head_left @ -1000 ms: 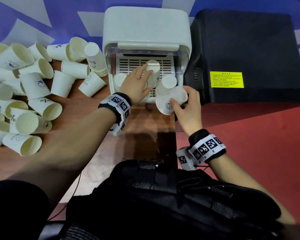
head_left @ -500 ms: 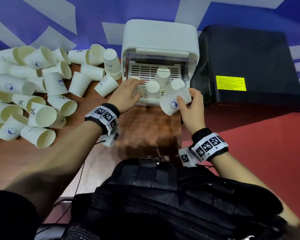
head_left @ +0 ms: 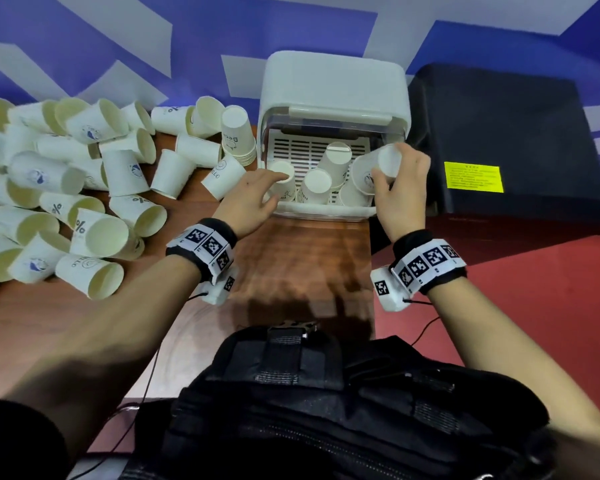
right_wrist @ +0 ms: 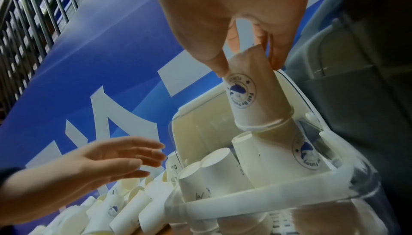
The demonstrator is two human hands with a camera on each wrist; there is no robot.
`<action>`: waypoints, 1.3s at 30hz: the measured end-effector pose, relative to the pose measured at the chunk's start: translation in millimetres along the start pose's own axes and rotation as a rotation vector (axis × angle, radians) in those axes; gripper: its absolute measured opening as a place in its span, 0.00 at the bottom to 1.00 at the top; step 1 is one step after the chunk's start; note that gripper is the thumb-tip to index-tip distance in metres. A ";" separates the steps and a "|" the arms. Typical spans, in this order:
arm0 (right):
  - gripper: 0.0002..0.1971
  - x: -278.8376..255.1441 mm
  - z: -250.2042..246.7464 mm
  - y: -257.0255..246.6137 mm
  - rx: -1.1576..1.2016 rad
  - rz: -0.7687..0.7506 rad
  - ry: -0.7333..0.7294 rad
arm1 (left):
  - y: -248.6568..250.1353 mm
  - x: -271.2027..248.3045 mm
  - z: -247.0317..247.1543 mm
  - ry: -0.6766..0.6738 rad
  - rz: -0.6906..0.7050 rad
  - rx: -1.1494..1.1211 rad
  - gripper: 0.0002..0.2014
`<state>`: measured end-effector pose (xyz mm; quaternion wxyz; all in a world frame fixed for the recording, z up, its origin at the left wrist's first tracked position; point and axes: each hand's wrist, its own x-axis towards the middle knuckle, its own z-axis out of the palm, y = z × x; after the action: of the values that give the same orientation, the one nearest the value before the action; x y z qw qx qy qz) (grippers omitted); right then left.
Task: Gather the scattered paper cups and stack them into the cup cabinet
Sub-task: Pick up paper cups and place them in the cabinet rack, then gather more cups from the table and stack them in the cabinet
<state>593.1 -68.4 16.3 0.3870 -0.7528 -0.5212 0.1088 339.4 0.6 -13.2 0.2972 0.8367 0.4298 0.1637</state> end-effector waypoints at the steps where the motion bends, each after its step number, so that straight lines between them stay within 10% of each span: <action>1: 0.23 3.4 5.4 4.2 -0.026 0.016 -0.027 | 0.3 -1.6 -0.4 0.007 -0.007 -0.002 0.19; 16: 0.08 8.2 43.4 38.5 -0.196 0.032 -0.221 | 7.3 -26.5 9.9 0.036 -0.121 0.028 0.22; 39: 0.26 -99.3 58.4 -54.1 -0.181 -0.080 -0.626 | -13.5 -103.5 12.3 0.085 -0.188 0.003 0.20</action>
<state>479.1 -118.9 -9.4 0.1435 -0.6931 -0.6515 0.2730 277.8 -82.2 -33.2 0.2915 0.7856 0.5188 0.1696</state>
